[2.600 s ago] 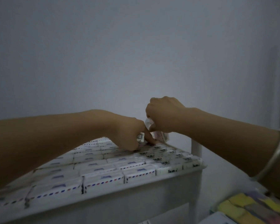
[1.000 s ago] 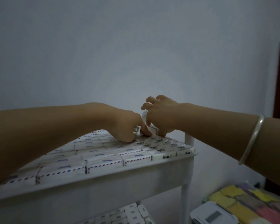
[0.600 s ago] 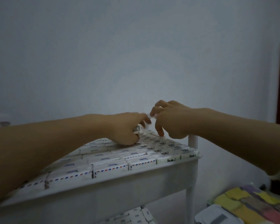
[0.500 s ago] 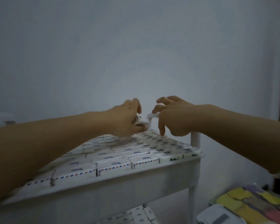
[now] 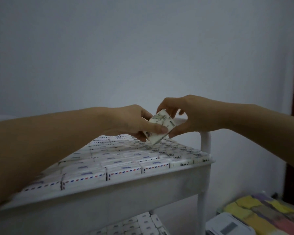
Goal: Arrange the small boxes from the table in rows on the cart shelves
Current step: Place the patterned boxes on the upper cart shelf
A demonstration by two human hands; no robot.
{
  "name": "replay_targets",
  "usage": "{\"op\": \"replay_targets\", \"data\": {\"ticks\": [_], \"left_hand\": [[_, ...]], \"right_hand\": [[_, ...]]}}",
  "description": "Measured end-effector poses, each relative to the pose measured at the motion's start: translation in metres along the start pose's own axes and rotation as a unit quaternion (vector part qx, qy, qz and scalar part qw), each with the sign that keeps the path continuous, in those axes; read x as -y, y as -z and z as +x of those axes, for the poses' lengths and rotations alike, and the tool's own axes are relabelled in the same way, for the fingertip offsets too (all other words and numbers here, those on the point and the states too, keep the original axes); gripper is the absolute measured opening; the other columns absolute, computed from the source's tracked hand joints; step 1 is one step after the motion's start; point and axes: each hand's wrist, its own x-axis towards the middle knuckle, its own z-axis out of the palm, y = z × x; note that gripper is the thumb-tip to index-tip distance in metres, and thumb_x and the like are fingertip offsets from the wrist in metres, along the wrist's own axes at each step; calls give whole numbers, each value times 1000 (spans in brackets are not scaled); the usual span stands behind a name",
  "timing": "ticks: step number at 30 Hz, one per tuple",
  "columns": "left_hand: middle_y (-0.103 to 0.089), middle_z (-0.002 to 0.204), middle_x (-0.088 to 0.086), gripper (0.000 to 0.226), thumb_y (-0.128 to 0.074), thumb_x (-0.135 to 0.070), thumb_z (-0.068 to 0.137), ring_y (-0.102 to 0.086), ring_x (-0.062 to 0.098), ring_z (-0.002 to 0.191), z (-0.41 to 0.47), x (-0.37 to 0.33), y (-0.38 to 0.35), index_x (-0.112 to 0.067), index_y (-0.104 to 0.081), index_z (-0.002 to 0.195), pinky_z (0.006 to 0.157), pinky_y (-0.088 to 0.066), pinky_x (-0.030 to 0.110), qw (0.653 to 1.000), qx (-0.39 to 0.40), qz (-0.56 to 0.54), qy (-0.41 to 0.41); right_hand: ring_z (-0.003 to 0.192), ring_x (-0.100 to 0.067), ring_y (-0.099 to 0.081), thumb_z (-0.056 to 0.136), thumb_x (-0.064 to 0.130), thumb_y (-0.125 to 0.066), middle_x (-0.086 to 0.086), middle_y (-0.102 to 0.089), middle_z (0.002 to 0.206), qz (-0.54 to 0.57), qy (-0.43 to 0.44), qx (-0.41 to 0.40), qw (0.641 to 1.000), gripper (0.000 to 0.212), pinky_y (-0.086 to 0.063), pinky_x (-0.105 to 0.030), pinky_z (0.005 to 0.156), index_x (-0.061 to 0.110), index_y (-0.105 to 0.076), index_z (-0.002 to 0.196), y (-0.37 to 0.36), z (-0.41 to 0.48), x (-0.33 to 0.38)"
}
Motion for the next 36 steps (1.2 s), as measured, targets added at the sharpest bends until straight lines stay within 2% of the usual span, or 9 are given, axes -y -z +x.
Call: {"op": "replay_targets", "data": {"ticks": [4, 8, 11, 15, 18, 21, 24, 30, 36], "left_hand": [[-72, 106, 12, 48, -79, -18, 66, -64, 17, 89, 1, -2, 7, -5, -66, 110, 81, -52, 28, 996, 15, -88, -9], [-71, 108, 7, 55, -78, -5, 73, -64, 17, 98, 3, 0, 7, -8, -57, 123, 77, -49, 28, 994, -30, -101, -1], [-69, 111, 6, 56, -77, -5, 75, -64, 17, 102, 2, -3, 3, -12, -54, 125, 78, -54, 28, 990, -52, -134, -16], [-66, 117, 10, 71, -78, -3, 72, -67, 23, 103, -1, -4, -5, -14, -46, 134, 72, -55, 29, 984, -49, -166, -39], [-66, 117, 12, 82, -77, -4, 75, -68, 23, 101, 0, -2, -8, -13, -33, 144, 73, -59, 30, 981, -46, -185, -41], [-66, 116, 1, 60, -71, -19, 86, -66, 15, 101, -1, 0, -13, -17, -41, 137, 83, -58, 32, 997, -63, 23, -47], [-66, 113, -10, 20, -61, -31, 92, -61, 8, 105, -6, 1, -18, -25, -63, 111, 89, -47, 22, 947, -31, 305, -99], [-62, 125, -17, 30, -51, -23, 95, -55, -3, 114, -15, -3, -28, -34, -65, 120, 100, -42, 18, 926, 63, 337, -156], [-56, 134, -22, 40, -45, -20, 98, -51, -4, 120, -21, -7, -26, -41, -58, 130, 106, -36, 14, 901, 86, 395, -158]], "right_hand": [[101, -4, -47, 66, 63, -72, 20, -51, 109, -52, -59, -15, 997, 61, -43, -28, 87, 35, -50, 117, 6, -11, -2], [93, -9, -58, 61, 81, -43, 11, -63, 102, 9, -107, -21, 994, 69, -51, -30, 84, 28, -64, 100, 6, -11, 4], [83, -6, -60, 82, 57, -60, 7, -66, 100, 15, -108, -69, 992, 38, -53, -26, 75, 25, -62, 100, 4, -7, 1], [87, -6, -63, 85, 24, -71, 11, -54, 119, 124, -56, -43, 990, 71, -56, -24, 77, 40, -32, 142, 3, -8, 8], [84, -2, -56, 87, 25, -65, 10, -59, 119, -9, -44, -44, 998, 51, -47, -22, 77, 43, -48, 132, 2, -7, 12], [92, -14, -57, 84, 37, -65, 8, -63, 113, -180, -70, -79, 978, 41, -38, -27, 67, 37, -54, 123, 0, -9, 14], [86, -19, -59, 83, 47, -64, 6, -65, 105, -277, -64, -102, 953, 38, -33, -28, 59, 31, -51, 115, -1, -10, 15], [94, -20, -62, 87, 49, -59, 2, -65, 105, -359, -24, -60, 931, 40, -39, -29, 66, 25, -58, 119, -8, -3, 21], [95, -21, -61, 86, 45, -65, 1, -64, 110, -301, -84, -33, 949, 38, -40, -30, 69, 27, -61, 120, -1, 2, 25]]}}
